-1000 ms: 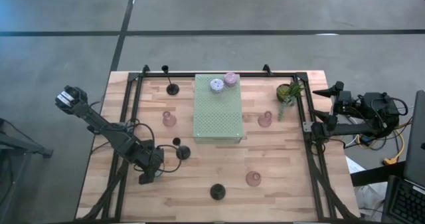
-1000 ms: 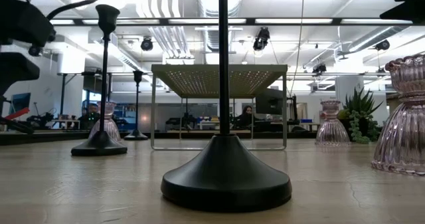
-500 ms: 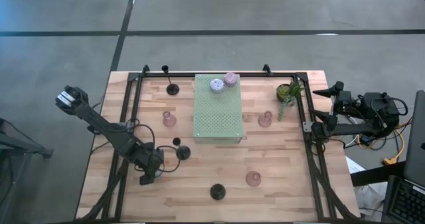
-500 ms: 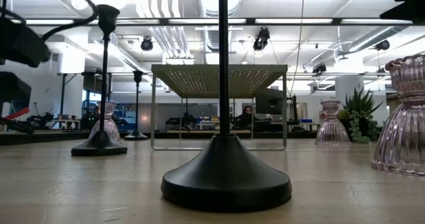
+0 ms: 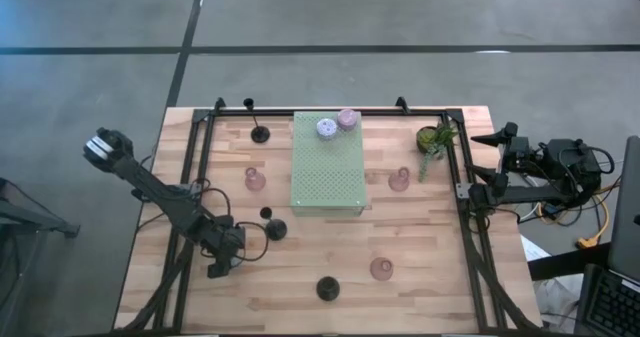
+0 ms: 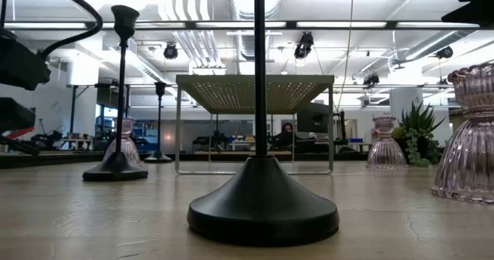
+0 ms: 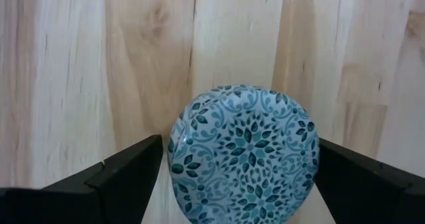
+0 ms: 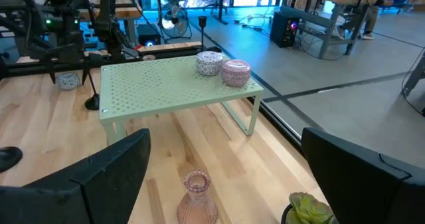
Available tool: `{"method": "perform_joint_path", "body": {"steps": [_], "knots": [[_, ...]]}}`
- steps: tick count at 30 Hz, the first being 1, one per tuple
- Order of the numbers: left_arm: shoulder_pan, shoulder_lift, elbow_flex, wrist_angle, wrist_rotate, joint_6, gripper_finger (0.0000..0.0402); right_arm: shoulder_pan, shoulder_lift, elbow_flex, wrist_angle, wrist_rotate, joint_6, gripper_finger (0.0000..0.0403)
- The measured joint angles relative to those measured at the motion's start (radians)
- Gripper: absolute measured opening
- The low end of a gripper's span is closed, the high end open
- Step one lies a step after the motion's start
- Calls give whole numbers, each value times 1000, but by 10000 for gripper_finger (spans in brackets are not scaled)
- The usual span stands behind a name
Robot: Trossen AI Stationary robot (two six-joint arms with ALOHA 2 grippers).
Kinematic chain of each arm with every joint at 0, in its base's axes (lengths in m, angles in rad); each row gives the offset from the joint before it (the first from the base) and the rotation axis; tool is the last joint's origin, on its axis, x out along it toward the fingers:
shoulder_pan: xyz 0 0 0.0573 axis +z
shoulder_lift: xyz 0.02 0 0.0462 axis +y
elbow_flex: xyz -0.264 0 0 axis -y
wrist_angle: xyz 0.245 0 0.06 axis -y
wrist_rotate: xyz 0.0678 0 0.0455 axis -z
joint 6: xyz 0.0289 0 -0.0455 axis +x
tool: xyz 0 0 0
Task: Pick & Place candle stick holders
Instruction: Put the candle on the shelf
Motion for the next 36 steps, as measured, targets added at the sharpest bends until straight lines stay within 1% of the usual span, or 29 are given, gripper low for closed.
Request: {"method": "perform_joint_path", "body": {"steps": [9,14,24,36], "knots": [[0,2,-7,31,-42,5,369,0,0,0,0,0,0,384],[0,25,-7,32,-56,8,362,0,0,0,0,0,0,384],[-3,44,-8,29,-38,15,355,0,0,0,0,0,0,384],[-6,44,-8,13,-16,103,355,0,0,0,0,0,0,384]]}}
